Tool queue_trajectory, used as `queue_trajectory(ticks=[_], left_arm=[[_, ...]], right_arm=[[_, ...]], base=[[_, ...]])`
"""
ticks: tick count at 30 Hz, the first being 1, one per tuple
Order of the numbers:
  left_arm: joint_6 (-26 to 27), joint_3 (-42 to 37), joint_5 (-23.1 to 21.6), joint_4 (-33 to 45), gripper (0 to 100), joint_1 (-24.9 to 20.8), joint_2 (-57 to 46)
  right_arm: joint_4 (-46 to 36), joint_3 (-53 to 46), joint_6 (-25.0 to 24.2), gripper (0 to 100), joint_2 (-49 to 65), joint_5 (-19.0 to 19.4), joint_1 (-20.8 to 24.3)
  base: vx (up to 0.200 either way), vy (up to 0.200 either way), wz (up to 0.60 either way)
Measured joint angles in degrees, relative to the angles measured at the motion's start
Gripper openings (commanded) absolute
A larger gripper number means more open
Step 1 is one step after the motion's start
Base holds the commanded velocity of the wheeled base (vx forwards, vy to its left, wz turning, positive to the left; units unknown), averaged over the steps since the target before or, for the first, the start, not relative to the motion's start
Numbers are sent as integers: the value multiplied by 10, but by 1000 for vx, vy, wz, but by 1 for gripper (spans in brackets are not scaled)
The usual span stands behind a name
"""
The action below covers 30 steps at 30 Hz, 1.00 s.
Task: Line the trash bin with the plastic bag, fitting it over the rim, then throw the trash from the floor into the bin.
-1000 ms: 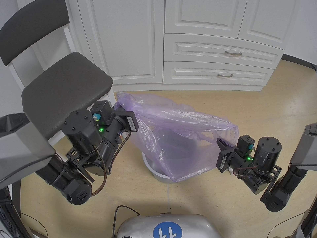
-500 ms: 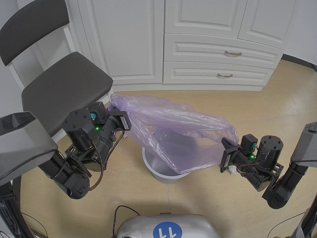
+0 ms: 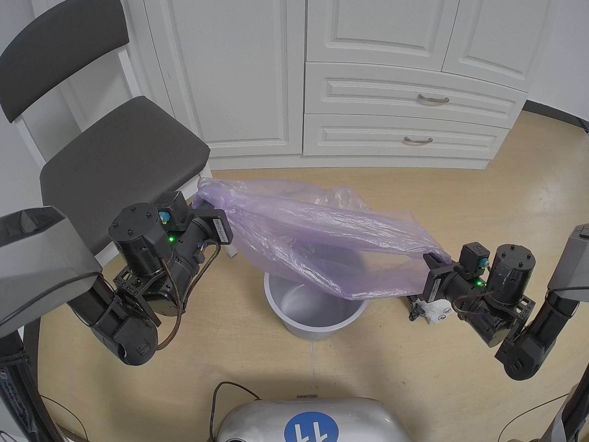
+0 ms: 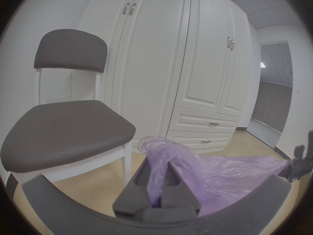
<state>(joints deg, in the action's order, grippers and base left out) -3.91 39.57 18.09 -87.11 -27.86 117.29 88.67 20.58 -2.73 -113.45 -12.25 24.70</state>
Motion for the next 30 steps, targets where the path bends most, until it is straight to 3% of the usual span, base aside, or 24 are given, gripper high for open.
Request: queue_trajectory(ticks=[16, 23, 30], left_arm=[[0, -23, -38, -5, 0, 17, -6], [0, -31, -54, -4, 0, 24, -6], [0, -36, -72, 0, 0, 45, -4]], right_arm=[[-25, -5, 1, 0, 11, 5, -12], [-96, -4, 1, 0, 30, 22, -23], [-104, -1, 1, 0, 46, 28, -42]], base=[[0, 0, 0], [0, 0, 0], [0, 0, 0]])
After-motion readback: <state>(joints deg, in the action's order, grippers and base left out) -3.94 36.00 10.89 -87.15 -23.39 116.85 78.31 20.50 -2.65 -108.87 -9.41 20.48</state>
